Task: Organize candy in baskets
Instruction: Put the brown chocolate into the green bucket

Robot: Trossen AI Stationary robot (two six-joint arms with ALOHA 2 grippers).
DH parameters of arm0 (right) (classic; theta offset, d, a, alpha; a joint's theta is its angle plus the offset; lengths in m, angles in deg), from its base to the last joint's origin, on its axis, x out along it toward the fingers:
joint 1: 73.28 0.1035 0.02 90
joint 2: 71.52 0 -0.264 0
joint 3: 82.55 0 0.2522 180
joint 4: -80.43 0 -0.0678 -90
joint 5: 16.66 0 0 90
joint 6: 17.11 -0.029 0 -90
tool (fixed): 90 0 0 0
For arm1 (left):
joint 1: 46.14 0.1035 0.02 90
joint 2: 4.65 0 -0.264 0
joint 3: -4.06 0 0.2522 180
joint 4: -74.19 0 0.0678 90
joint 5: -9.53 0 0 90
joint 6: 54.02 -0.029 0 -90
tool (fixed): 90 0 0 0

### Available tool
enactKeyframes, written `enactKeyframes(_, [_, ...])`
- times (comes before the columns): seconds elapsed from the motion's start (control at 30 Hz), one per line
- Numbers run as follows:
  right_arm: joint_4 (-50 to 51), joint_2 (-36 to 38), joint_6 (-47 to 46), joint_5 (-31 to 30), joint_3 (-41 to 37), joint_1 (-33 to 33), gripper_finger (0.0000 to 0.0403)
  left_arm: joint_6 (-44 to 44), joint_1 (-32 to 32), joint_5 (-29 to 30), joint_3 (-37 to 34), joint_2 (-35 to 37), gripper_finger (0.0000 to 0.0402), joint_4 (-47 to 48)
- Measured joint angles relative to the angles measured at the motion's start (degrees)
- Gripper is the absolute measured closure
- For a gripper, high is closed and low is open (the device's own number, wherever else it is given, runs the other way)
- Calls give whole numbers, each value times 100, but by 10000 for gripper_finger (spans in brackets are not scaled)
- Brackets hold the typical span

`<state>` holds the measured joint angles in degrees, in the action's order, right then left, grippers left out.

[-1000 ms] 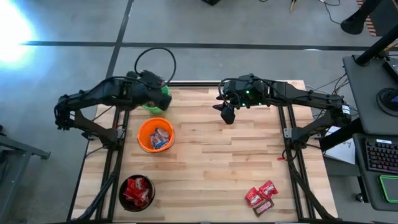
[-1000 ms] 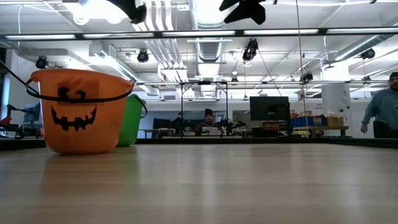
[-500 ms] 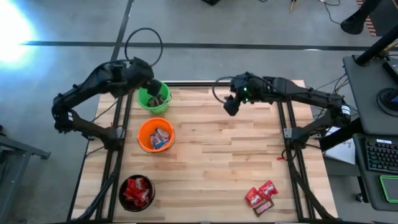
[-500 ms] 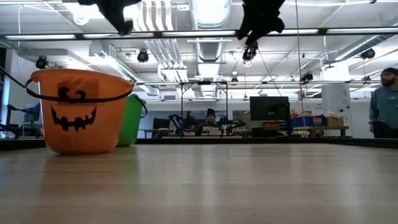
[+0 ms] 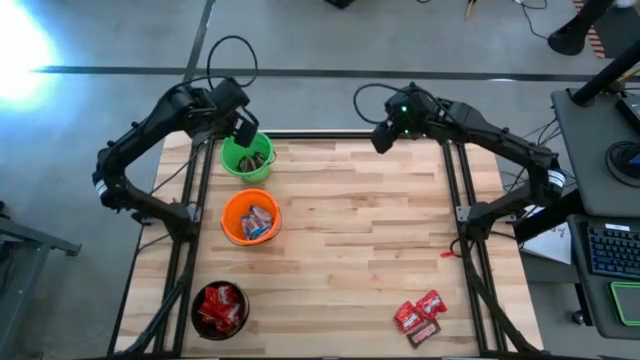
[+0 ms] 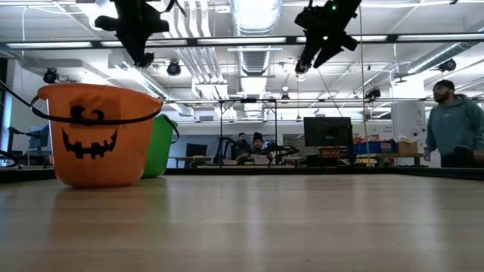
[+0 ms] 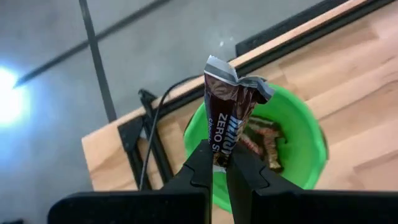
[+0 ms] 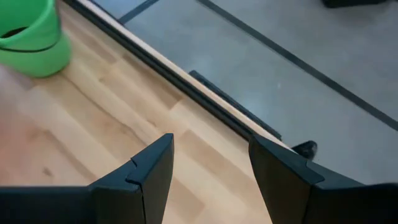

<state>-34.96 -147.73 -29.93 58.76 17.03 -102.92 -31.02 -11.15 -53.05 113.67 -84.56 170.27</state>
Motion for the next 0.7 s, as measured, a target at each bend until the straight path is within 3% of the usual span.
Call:
enactKeyframes(0.23, [-3,-1,-1,2,0,-211,202,48,360,-961,0,-283,401,28])
enactKeyframes(0.6, [-1,-1,92,7,0,-203,202,-224,368,-1069,0,-785,398,520])
enactKeyframes(0.7, [29,-1,176,6,0,-203,202,-282,370,-1357,0,-755,382,379])
